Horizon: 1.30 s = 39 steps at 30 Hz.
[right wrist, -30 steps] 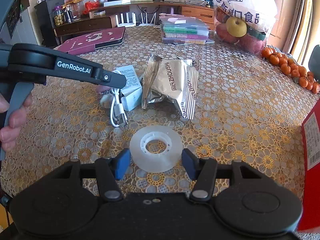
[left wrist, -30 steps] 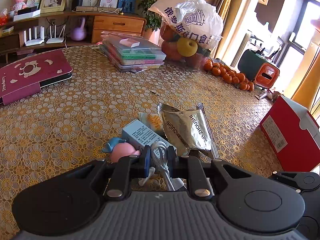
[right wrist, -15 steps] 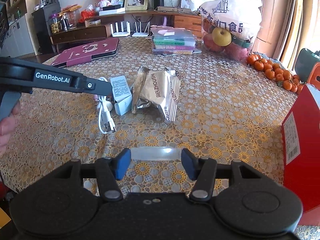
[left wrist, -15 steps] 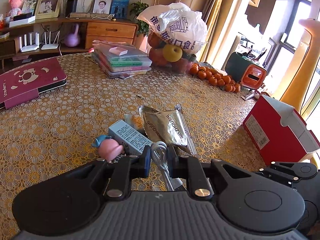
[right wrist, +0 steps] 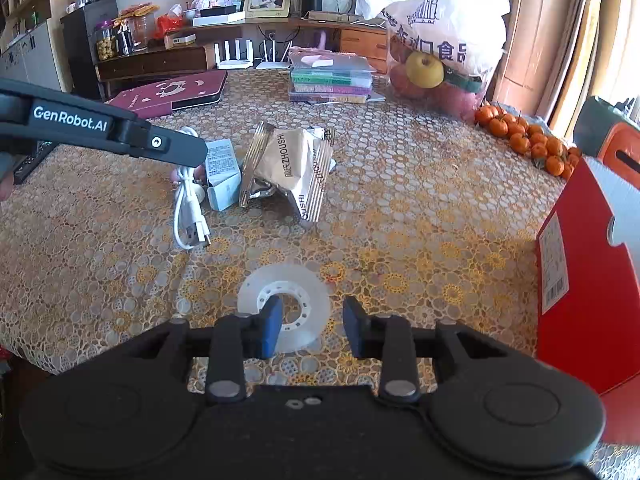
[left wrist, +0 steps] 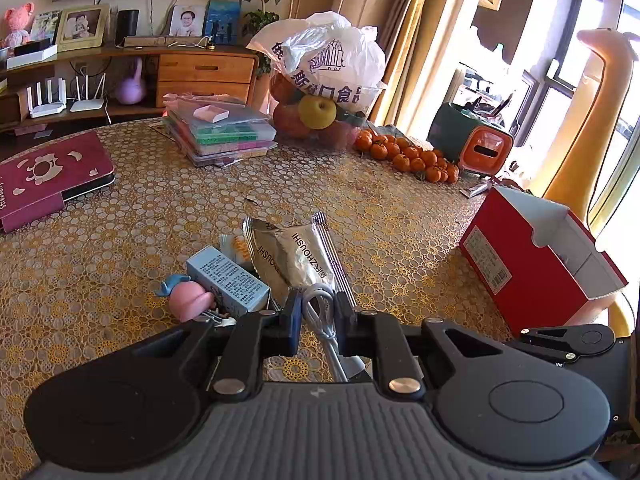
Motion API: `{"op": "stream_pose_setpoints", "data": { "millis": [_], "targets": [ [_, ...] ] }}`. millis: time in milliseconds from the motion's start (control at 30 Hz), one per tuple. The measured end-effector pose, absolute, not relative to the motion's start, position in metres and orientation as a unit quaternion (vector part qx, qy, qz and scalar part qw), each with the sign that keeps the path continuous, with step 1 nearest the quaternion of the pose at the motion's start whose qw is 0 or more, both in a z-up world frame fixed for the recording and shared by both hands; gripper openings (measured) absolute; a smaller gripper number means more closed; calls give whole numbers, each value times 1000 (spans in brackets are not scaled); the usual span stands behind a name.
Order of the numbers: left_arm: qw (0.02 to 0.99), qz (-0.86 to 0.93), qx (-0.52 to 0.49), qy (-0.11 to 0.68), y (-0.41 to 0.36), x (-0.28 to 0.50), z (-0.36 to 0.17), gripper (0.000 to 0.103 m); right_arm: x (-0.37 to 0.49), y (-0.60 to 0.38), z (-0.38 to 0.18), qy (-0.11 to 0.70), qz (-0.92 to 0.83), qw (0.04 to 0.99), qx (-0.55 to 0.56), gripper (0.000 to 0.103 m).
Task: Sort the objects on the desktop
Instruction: 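Close the right tool on the clear tape roll and lift it, then carry the white cable and clear tape roll over the red shoebox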
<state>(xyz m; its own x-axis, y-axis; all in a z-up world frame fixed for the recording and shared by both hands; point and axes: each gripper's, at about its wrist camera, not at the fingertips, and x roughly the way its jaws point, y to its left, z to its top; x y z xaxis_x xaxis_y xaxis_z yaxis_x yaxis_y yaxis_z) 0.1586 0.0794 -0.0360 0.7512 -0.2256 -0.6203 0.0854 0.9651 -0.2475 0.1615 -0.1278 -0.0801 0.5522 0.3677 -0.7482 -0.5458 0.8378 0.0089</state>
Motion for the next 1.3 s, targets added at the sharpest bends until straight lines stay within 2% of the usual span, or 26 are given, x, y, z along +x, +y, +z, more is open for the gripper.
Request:
{"op": "stream_pose_setpoints", "data": {
  "millis": [33, 67, 800, 867, 1300],
  "targets": [
    [930, -84, -102, 344, 79, 159, -37, 16, 162, -129, -81, 393, 261, 875, -107, 59],
    [929, -84, -102, 346, 79, 159, -37, 16, 162, -130, -82, 390, 263, 876, -104, 62],
    [921, -85, -112, 364, 88, 171, -55, 16, 168, -100, -106, 395, 282, 864, -134, 62],
    [920, -85, -112, 365, 87, 171, -56, 16, 169, -100, -106, 395, 280, 865, -134, 58],
    [921, -100, -105, 361, 74, 165, -42, 16, 158, -122, -77, 375, 271, 879, -116, 58]
  ]
}}
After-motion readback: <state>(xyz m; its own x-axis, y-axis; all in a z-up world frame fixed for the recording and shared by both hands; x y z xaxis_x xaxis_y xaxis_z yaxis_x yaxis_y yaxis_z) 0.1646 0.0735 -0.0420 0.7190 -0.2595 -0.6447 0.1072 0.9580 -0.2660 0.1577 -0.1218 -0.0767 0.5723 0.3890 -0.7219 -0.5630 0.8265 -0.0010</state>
